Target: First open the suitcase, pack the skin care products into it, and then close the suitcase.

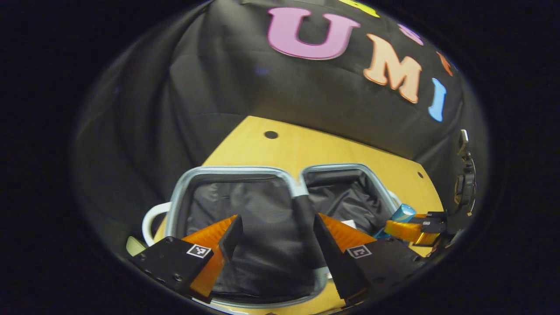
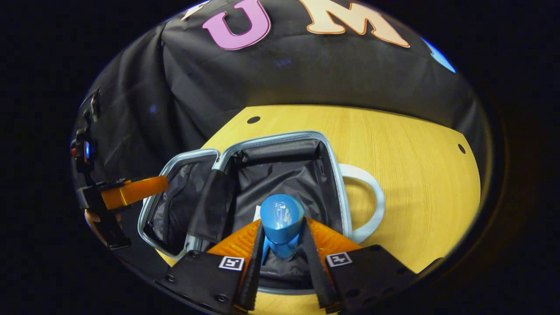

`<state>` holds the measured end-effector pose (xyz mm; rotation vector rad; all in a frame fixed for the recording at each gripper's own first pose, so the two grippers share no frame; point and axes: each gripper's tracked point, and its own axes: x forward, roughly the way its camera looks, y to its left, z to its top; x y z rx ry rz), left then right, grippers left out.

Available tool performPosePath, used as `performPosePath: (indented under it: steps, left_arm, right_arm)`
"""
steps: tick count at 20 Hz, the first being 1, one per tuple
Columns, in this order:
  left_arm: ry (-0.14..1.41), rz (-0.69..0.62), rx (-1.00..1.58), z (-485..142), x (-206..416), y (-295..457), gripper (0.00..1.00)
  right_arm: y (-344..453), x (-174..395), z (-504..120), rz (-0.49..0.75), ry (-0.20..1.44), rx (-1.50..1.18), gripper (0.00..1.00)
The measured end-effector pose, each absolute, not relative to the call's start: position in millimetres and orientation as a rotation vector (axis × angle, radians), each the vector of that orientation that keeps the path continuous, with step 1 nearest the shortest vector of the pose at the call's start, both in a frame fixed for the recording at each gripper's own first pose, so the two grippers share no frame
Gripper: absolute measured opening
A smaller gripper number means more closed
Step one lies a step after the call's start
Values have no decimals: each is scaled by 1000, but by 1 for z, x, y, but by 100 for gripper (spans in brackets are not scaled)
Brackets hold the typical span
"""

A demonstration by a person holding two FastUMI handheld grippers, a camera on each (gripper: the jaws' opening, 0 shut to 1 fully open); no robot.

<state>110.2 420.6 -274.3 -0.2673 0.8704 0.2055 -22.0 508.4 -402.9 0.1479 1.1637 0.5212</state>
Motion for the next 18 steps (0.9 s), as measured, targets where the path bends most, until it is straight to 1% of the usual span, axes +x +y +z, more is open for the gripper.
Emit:
performPosePath:
  steps: [1,3,4,5,6,10,11,12,14,15,16,18]
  left_arm:
    - [867,244,-269,-275,103,439,96]
    - [858,314,-276,-276,95,474,96]
    - [862,353,-276,-279,89,493,96]
    - [864,390,-276,-283,84,513,96]
    - [870,427,-280,-288,78,531,96]
    - [924,545,-320,-314,46,587,96]
    - [946,562,-332,-332,39,593,98]
    - [966,571,-351,-344,34,597,95]
    - [1007,573,-382,-364,28,601,94]
    - [1020,569,-396,-365,22,605,83]
    - [1033,564,-412,-369,18,607,81]
    - [1063,558,-432,-383,13,606,58]
  right_arm:
    - [509,-18,-400,513,1148,144,59]
    - [506,-2,-395,500,1084,113,87]
    - [504,6,-390,495,1058,105,96]
    - [507,10,-385,492,1032,105,89]
    - [506,15,-380,489,1009,112,97]
    - [500,33,-364,466,944,119,98]
    - [497,36,-362,460,936,117,98]
    - [494,39,-360,450,929,113,98]
    - [488,44,-358,435,921,109,98]
    - [485,44,-358,429,920,106,98]
    - [482,45,-357,426,916,101,98]
    - [478,47,-353,425,899,88,98]
